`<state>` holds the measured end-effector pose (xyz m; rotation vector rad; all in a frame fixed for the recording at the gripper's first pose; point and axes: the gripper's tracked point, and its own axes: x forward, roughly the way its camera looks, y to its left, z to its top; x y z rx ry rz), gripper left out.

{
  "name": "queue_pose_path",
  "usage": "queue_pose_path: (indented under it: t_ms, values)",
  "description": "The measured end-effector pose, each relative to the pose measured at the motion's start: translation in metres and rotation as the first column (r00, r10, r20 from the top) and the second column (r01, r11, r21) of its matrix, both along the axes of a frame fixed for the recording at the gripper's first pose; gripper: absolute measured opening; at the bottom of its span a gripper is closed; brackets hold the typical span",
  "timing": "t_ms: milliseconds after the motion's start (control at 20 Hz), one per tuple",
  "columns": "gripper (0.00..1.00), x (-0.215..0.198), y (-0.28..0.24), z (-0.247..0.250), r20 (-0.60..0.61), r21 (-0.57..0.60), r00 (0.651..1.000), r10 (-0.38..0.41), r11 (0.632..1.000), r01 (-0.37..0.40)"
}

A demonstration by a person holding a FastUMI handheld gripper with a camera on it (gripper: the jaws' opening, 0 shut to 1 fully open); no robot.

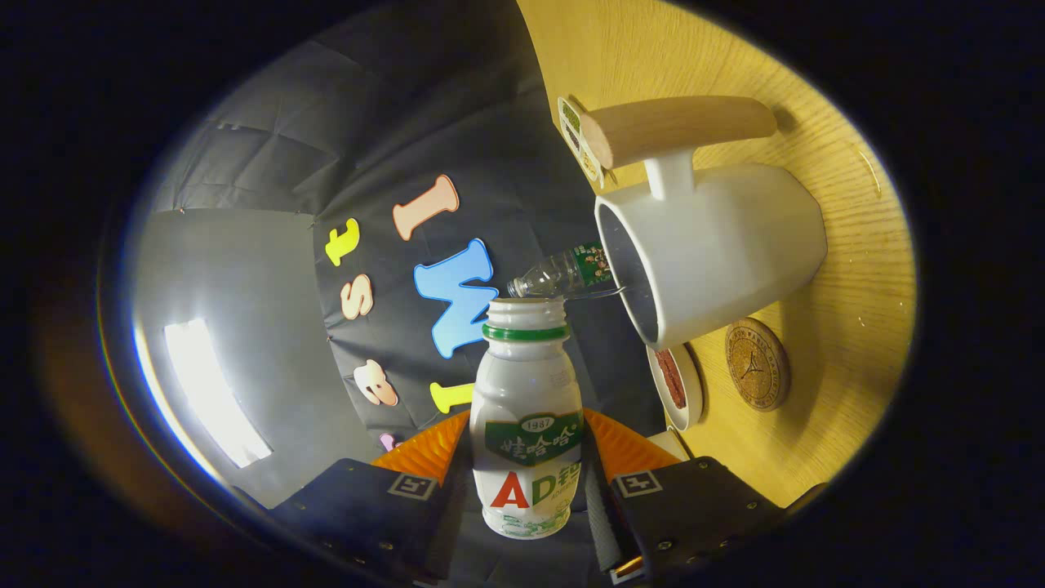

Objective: Take the bottle from table, then pour the juice into the cup, finally place the bottle on the coaster

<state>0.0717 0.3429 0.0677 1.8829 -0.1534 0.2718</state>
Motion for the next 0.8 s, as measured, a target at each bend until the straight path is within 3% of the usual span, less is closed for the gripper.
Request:
queue_pose_path:
  t_ms: [800]
  values:
    - [0.64,-0.0013,-0.0018,-0.0012,-0.009,0.008,1.000,0.005,1.000,-0.004]
